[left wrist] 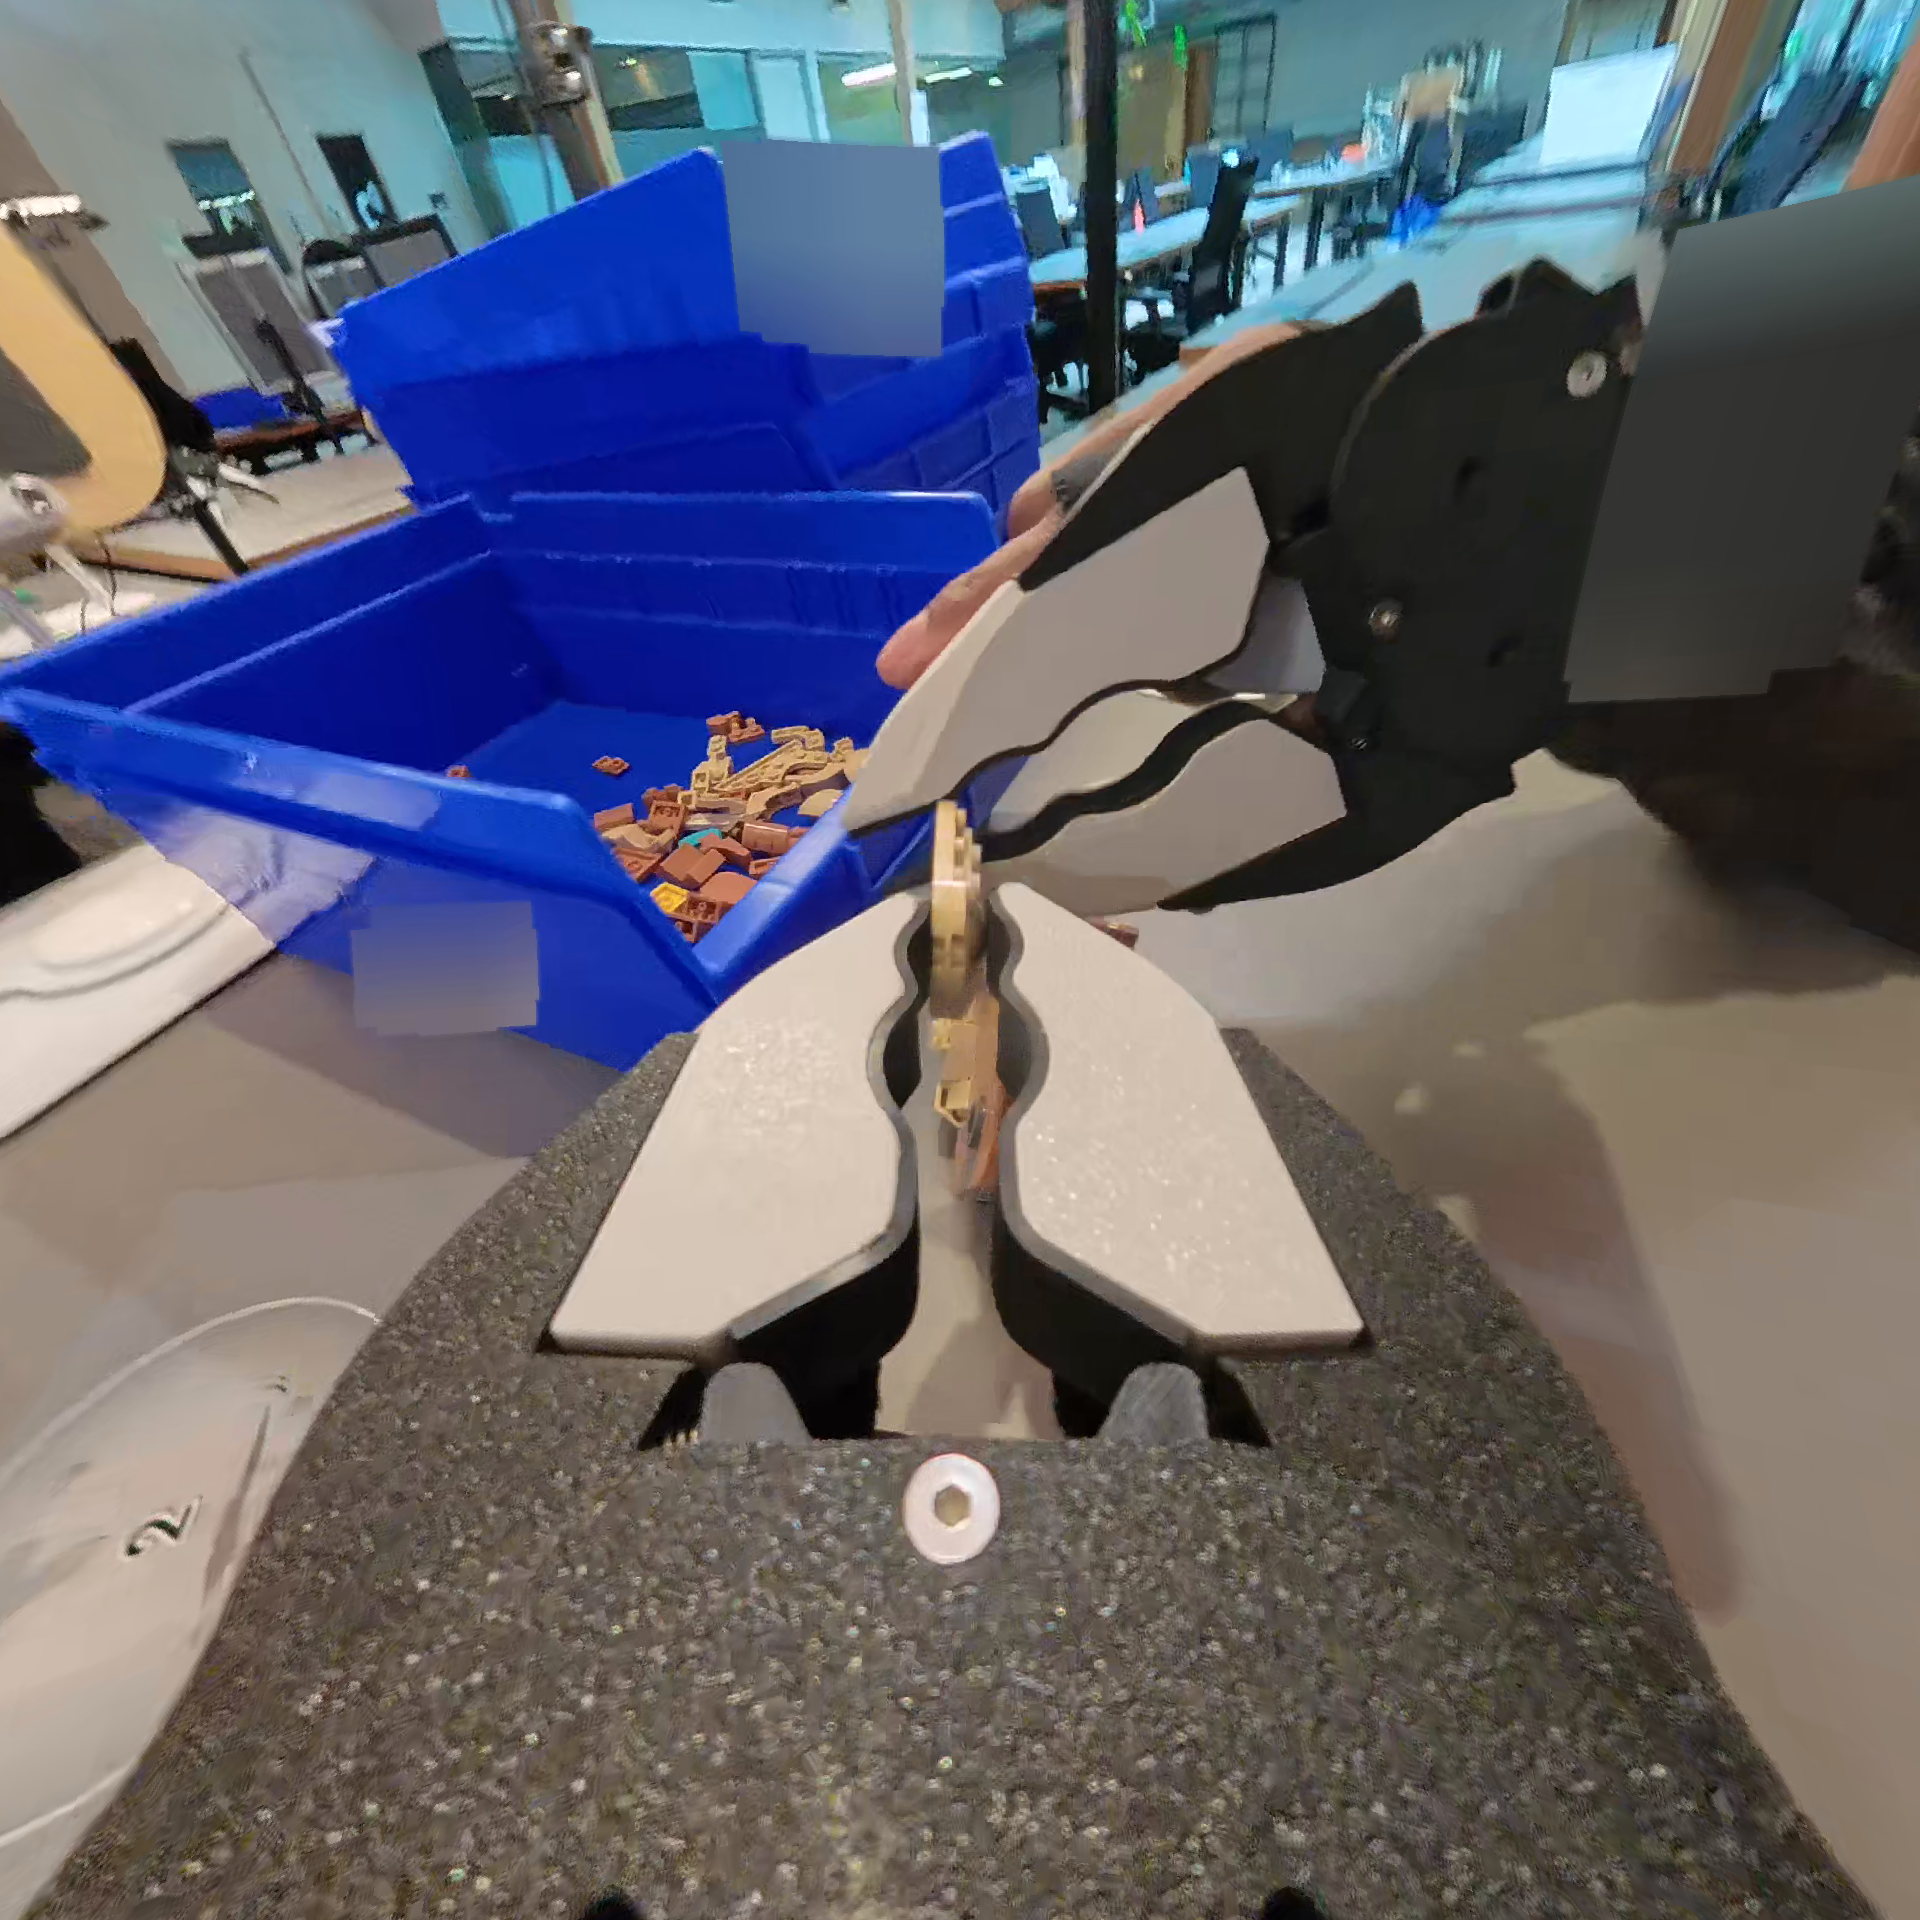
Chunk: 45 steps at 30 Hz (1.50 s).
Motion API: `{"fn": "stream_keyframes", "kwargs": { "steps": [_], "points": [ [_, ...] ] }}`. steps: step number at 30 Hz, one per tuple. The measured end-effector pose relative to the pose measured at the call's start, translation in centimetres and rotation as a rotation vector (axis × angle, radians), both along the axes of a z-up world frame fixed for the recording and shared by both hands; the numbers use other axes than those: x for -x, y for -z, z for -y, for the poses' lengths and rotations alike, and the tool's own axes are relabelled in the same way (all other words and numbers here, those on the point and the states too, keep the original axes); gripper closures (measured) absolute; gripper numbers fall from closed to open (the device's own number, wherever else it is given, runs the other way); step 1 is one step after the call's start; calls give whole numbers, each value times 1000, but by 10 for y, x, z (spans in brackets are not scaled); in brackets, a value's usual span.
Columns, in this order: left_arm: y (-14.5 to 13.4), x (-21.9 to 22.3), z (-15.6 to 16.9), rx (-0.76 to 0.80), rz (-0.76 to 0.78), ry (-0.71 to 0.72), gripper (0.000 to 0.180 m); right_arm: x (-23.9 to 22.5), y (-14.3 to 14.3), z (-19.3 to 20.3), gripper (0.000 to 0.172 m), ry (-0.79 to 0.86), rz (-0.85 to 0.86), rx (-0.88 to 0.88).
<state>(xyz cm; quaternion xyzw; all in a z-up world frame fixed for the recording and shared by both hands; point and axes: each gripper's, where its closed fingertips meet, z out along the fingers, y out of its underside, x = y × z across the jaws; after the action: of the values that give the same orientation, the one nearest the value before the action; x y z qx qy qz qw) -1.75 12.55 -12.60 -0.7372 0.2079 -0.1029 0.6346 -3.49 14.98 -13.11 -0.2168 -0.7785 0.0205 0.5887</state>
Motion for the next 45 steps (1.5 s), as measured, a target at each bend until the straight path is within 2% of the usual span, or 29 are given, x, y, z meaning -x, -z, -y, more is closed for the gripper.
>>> {"fn": "stream_keyframes", "kwargs": {
  "steps": [2, 6, 9, 13, 18, 22, 26, 29, 32, 33, 41, 43, 45],
  "points": [
    [-2, 11, -2, 15, 82, -31, 171, 4, -6, -15, 170, 28, -22, -19],
    [-2, 30, -4, 35, 181, -70, 171, 6, -17, -55, 171, 127, -57, 4],
    [-3, 37, -5, 45, 208, -96, 171, 0, -22, -64, 170, 167, -89, 92],
    [-2, 36, -4, 64, 248, -70, 171, -16, -2, -49, 163, 152, 19, 247],
    [-3, 42, -3, 84, 321, -59, 171, -35, 18, 2, 149, 17, 155, 446],
    [-2, 47, -3, 88, 327, -72, 171, -37, 34, 26, 137, -16, 264, 391],
    [3, 44, -4, 102, 304, -67, 171, -31, 43, 29, 129, 4, 376, 374],
    [3, 42, -4, 104, 298, -59, 171, -27, 57, 19, 132, 68, 469, 343],
    [4, 42, -4, 106, 291, -55, 171, -28, 74, -3, 148, 181, 544, 230],
    [4, 42, -3, 105, 288, -56, 171, -29, 76, -8, 148, 207, 547, 218],
    [-1, 44, -1, 93, 296, -54, 171, -79, 75, -64, 148, 357, 563, 266],
    [-2, 45, -1, 89, 296, -58, 171, -80, 65, -62, 136, 333, 518, 304],
    [-5, 48, -2, 80, 302, -66, 171, -74, 47, -48, 135, 263, 453, 371]
  ]
}}
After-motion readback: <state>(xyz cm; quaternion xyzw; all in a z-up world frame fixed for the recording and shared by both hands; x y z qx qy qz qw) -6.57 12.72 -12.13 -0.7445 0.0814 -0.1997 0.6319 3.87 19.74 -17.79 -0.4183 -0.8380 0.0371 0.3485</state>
